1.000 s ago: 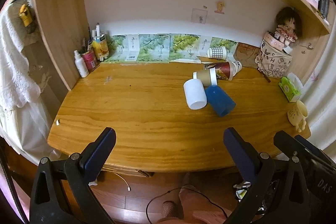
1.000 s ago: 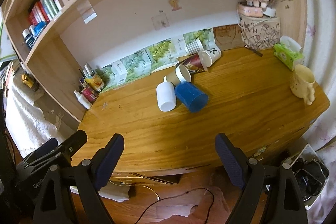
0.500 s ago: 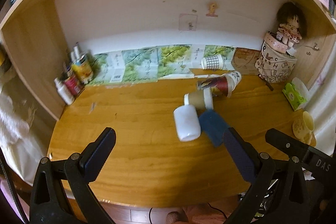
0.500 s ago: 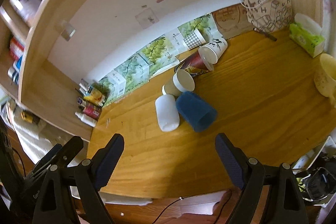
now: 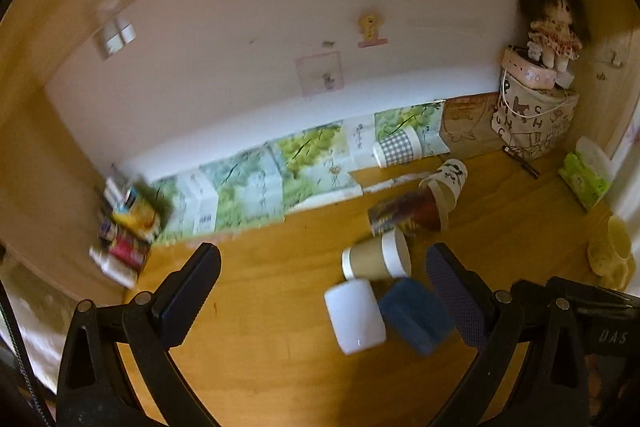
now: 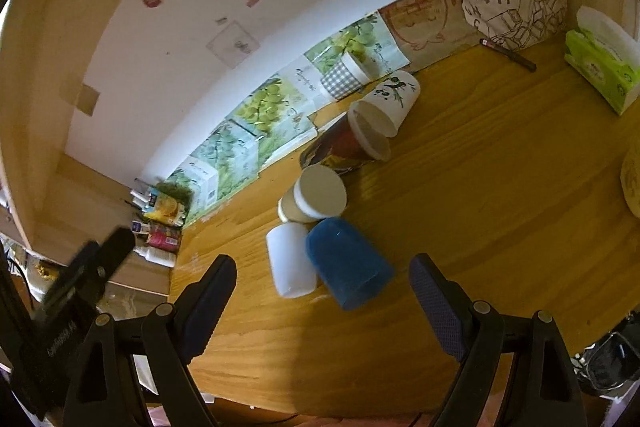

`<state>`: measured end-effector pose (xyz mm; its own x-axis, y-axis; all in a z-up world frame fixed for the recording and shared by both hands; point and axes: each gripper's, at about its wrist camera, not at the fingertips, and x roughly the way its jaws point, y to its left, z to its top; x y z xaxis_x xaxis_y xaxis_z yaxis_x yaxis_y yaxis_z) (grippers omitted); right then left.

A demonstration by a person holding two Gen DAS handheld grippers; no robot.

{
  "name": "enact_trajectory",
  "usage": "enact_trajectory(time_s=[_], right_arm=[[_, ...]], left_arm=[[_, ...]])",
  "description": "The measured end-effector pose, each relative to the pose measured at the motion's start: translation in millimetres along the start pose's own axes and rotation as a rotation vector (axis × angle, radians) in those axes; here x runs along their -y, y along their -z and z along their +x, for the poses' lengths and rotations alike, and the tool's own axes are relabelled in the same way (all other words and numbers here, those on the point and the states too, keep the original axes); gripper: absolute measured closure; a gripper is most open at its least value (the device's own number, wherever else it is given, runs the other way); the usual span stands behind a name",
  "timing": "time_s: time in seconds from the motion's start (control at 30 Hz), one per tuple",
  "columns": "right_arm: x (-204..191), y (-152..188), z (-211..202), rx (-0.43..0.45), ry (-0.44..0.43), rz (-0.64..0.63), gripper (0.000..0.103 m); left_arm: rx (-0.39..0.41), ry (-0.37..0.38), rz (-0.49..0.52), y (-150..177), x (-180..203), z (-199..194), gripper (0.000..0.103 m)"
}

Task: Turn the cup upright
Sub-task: 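Lower the left tool toward the brown printed plastic cup lying sideways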

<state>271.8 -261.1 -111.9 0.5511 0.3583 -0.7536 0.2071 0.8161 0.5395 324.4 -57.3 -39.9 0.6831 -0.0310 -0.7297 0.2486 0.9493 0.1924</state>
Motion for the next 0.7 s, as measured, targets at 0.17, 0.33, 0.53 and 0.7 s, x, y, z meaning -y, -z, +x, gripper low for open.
enact_trajectory(time_s=[0.17, 0.33, 0.53, 0.7], right_arm=[[14, -21, 20, -0.039, 0.0, 0.016, 0.014], [23, -34, 37, -0.065, 0.008, 0.025, 0.014], [29, -50, 51, -0.043, 0.053, -0.026, 0.014], [33, -61, 57, 0.013, 0.042, -0.093, 0.014]], left_arm=[[-0.013, 0.006, 0.103, -25, 17, 28, 0.001], [-0.026, 0.023, 0.224, -40, 35, 55, 0.001], [-0.073, 0.088, 0.347, -55, 56, 89, 0.001], [-0.13, 0.147, 0.426, -66, 72, 121, 0.001]])
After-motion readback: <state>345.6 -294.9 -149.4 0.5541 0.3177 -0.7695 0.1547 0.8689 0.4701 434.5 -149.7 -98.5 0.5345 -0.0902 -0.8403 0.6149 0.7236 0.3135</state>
